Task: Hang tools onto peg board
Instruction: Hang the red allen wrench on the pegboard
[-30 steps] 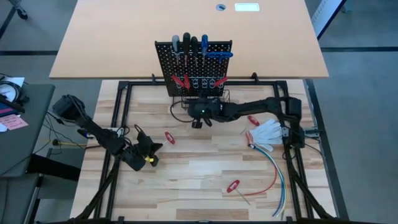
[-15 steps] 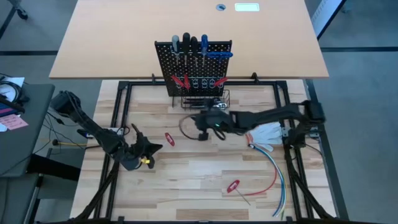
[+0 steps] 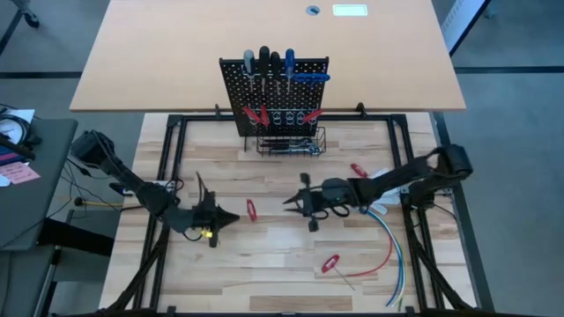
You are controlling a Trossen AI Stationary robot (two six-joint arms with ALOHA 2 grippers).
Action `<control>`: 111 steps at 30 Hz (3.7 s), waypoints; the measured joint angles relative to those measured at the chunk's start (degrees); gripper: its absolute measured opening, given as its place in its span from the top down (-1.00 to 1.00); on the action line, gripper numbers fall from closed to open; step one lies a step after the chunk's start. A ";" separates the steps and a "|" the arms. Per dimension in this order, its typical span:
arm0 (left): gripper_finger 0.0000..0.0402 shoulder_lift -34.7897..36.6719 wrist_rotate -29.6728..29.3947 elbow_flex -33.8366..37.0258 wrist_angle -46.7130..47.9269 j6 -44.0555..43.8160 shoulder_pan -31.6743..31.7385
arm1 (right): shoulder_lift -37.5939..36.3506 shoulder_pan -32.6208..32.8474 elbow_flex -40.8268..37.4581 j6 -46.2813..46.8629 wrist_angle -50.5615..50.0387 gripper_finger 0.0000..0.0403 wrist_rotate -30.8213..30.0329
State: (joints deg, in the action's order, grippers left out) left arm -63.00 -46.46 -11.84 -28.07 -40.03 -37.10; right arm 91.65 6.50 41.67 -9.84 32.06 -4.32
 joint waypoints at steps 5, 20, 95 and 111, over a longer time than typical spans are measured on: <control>1.00 0.00 13.81 0.00 -10.78 17.39 3.17 | 8.15 0.39 4.01 -3.24 10.37 0.25 9.48; 1.00 0.00 26.25 0.00 -16.28 22.70 6.36 | 16.59 5.05 26.91 -34.89 -7.41 -0.33 8.68; 1.00 -9.95 -11.33 -17.68 22.53 22.24 5.19 | 16.62 -8.53 30.16 -6.89 -24.11 -0.06 14.81; 1.00 -9.68 -15.98 -17.66 2.26 38.23 -1.43 | 16.47 -1.40 21.77 -3.80 10.19 0.01 17.36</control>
State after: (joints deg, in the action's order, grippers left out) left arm -72.69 -62.43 -29.50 -25.81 -1.80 -38.54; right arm 108.12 5.10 63.44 -13.64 42.25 13.04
